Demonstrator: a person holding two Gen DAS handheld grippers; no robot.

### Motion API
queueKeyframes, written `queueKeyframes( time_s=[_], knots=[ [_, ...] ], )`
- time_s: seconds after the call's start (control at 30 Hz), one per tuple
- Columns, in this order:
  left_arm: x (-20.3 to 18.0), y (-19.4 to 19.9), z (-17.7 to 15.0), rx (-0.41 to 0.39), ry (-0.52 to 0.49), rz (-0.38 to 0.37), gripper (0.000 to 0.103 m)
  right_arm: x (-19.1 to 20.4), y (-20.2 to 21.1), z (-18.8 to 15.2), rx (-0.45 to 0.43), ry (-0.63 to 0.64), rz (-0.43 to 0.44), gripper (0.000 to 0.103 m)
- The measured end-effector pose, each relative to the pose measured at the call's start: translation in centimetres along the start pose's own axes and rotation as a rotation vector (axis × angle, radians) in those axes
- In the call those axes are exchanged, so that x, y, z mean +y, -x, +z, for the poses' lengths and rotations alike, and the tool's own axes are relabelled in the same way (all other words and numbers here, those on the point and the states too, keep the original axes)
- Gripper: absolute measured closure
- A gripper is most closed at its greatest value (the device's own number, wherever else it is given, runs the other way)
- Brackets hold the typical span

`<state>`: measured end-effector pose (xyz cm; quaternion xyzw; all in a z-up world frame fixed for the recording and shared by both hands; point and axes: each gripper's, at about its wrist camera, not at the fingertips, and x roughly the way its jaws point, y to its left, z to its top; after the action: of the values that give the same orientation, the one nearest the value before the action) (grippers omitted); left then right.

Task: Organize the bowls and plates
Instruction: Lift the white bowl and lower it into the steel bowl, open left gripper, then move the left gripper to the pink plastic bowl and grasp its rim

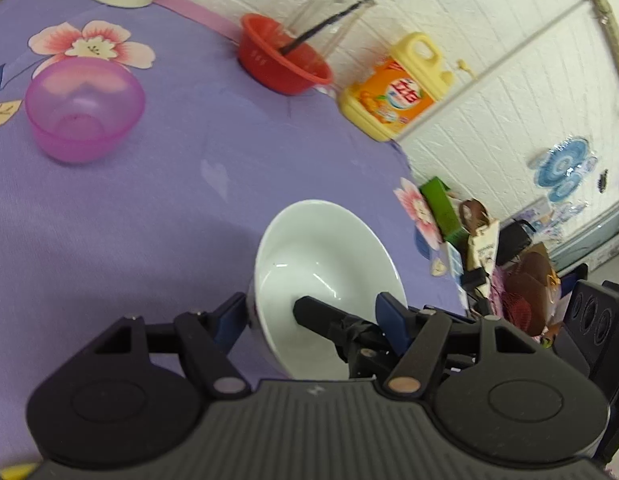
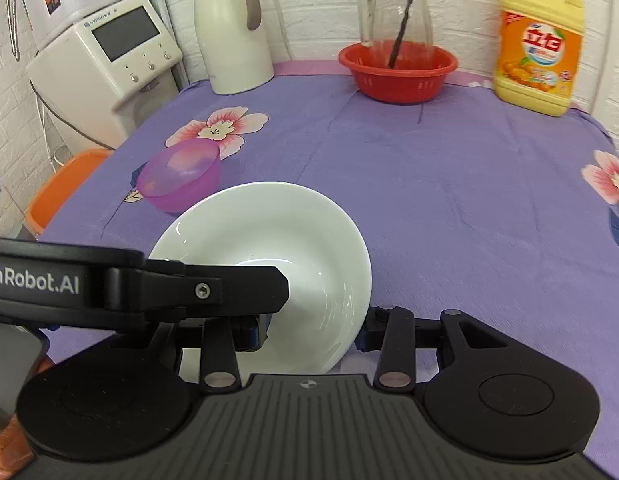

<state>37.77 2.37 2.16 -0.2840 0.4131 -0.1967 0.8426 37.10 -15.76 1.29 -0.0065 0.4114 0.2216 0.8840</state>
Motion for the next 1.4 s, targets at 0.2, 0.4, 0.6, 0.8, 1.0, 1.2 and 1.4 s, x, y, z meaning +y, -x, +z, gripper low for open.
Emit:
queueKeyframes(
  time_s=[0.2,0.4,0.6,0.8,1.0,1.2,1.4],
  knots=[
    [-3.6,2.6,-5.1,0.006,-0.046,-0.054,0.034,-0.1,5.9,-3.9,-0.032,-0.010,-0.043,0.032],
    [-5.9,3.0,-10.3,0.063,-0.090,-0.077,0.034,-0.3,9.7,-8.5,-0.012,-0.030,-0.080,0.030],
    [-6.8,2.7,-14.1,0.113,-0.138,-0.067,0.034,0.3,12.0,-12.8,-0.006,-0.018,-0.114,0.027],
    [-6.8,1.8,-15.0,0.126,-0.172,-0.018,0.034,-0.7,11.5,-14.5,0.009,-0.063,-0.078,0.026],
    [-6.4,2.1,-14.3,0.129,-0.187,-0.024,0.022,-1.9,12.3,-15.4,-0.020,-0.112,-0.064,0.027],
    [-7.3,3.4,-13.4,0.094,-0.219,-0.043,0.009,-2.6,13.0,-15.6,-0.049,-0.125,-0.067,0.023],
    [-7.5,5.4,-12.4,0.048,-0.229,-0.078,0.006,-2.7,12.7,-15.3,-0.069,-0.140,-0.067,0.018]
  ],
)
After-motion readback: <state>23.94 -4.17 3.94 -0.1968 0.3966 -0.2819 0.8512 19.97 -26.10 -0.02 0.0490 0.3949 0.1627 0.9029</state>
